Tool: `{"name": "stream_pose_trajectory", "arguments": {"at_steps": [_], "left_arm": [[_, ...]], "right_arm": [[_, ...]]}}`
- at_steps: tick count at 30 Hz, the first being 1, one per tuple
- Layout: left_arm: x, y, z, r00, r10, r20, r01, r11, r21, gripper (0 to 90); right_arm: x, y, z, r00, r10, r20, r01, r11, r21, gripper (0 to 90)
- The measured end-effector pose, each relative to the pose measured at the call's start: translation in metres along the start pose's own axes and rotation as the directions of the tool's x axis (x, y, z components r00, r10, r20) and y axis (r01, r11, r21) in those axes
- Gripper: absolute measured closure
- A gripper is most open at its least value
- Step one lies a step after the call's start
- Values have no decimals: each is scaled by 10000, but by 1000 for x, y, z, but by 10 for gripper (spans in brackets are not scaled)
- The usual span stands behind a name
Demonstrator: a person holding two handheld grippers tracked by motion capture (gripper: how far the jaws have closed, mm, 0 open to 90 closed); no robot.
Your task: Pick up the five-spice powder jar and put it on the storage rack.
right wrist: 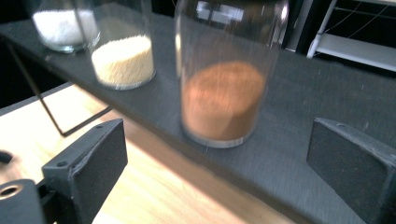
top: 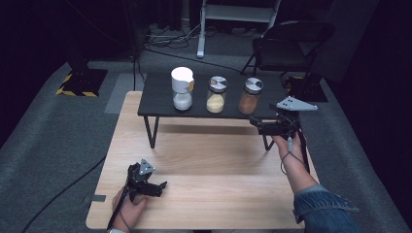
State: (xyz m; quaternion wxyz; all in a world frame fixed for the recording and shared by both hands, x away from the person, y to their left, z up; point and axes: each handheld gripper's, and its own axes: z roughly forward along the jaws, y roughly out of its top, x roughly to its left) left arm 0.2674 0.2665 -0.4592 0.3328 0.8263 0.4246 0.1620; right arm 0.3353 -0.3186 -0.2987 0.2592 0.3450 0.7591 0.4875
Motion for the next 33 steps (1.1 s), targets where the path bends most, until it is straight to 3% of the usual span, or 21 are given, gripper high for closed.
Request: {"name": "stream_pose_trajectory", "arguments": {"at_steps": [10, 22, 33], "left_arm": [[0, 0, 0, 10000, 0, -13, 0, 10000, -9, 3], [0, 0, 0, 10000, -1, -14, 1, 10000, -8, 3], [0, 0, 0, 10000, -21, -17, 21, 10000, 8, 3]], "right_arm": [[6, -39, -13, 10000, -24, 8, 24, 9995, 303, 34], [7, -87, -6, 10000, -17, -2, 17, 9933, 1158, 26], [7, -125, -1, 9995, 306, -36, -296, 9862, 1631, 20]]}}
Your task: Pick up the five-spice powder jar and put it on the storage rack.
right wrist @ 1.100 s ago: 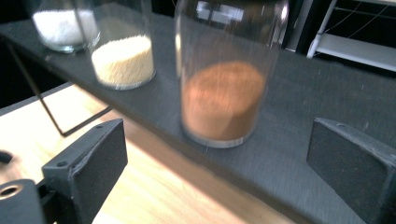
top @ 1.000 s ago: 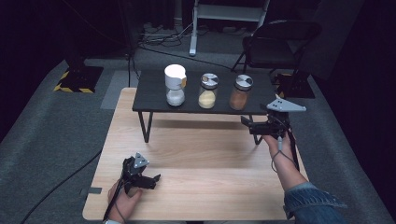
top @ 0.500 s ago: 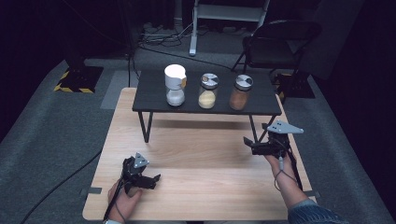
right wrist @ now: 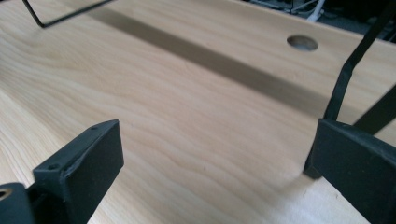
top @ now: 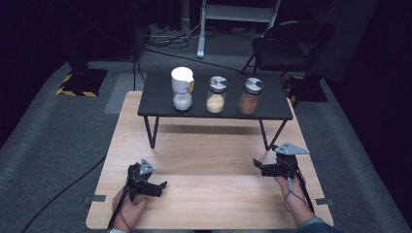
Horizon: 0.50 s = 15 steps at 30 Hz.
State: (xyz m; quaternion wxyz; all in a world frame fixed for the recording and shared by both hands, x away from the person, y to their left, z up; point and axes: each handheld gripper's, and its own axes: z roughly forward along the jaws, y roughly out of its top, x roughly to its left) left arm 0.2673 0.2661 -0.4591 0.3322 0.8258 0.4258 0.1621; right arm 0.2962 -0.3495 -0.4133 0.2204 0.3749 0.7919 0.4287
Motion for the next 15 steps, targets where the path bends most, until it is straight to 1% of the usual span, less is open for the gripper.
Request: {"name": "stream_pose_trajectory", "arguments": {"at_steps": [3, 5, 11, 15], "left_arm": [[0, 0, 0, 10000, 23, -1, -23, 10000, -21, 3], [0, 0, 0, 10000, 3, 1, -3, 10000, -4, 3], [0, 0, 0, 10000, 21, 0, -21, 10000, -18, 3], [0, 0, 0, 10000, 1, -1, -1, 10000, -4, 3]], "right_arm": [[2, -6, 3, 10000, -86, 42, 85, 9998, 162, 20], [4, -11, 6, 9998, -186, 87, 183, 9992, 365, 20], [6, -21, 12, 9998, -161, 83, 155, 9970, 758, 20], [11, -27, 18, 9991, -351, 226, 327, 9944, 1004, 20]]}}
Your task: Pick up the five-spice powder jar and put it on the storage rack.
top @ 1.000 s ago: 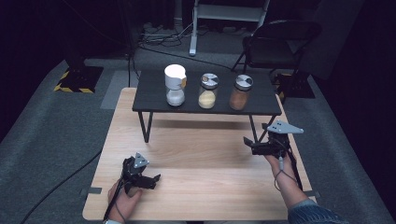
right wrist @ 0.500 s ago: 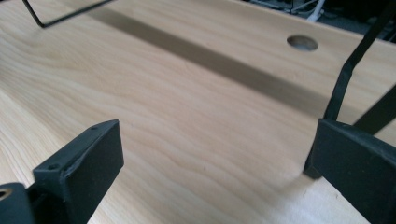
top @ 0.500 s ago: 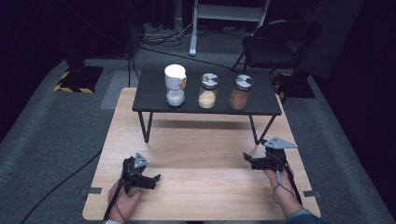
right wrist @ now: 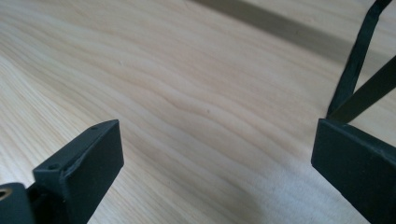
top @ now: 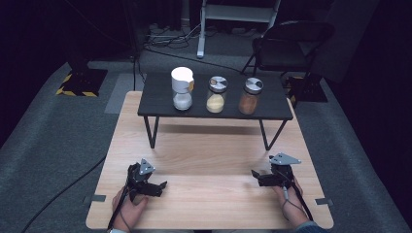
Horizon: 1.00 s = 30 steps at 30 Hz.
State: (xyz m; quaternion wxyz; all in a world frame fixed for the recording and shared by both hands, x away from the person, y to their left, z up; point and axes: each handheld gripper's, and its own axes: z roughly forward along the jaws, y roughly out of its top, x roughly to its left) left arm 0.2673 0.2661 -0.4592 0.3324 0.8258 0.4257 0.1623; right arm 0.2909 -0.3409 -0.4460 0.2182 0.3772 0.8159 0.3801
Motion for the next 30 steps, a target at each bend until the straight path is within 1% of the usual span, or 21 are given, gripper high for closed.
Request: {"name": "stream_pose_trajectory", "arguments": {"at_steps": [5, 11, 12, 13, 15, 19, 30], "left_arm": [[0, 0, 0, 10000, -5, 2, 5, 10000, 3, 3], [0, 0, 0, 10000, -4, 1, 4, 10000, 6, 3], [0, 0, 0, 10000, 23, -1, -23, 10000, -14, 3], [0, 0, 0, 10000, -1, 1, 1, 10000, 5, 3], [0, 0, 0, 10000, 12, -5, -12, 10000, -4, 3], [0, 0, 0, 10000, 14, -5, -14, 10000, -4, 3], [0, 0, 0, 10000, 13, -6, -13, 10000, -4, 3]], "right_arm": [[4, -7, 8, 10000, 72, 4, -72, 9993, 378, 20], [6, -8, 14, 9998, 154, -128, -145, 9977, 667, 21], [6, -3, 16, 9997, 178, -185, -158, 9949, 998, 1], [4, -2, 17, 9991, 291, -297, -257, 9937, 1090, 1], [3, -1, 17, 9983, 459, -346, -416, 9924, 1159, 1], [2, -2, 16, 9984, 394, -400, -345, 9928, 1151, 1], [2, -2, 16, 9984, 402, -403, -353, 9927, 1156, 1]]}}
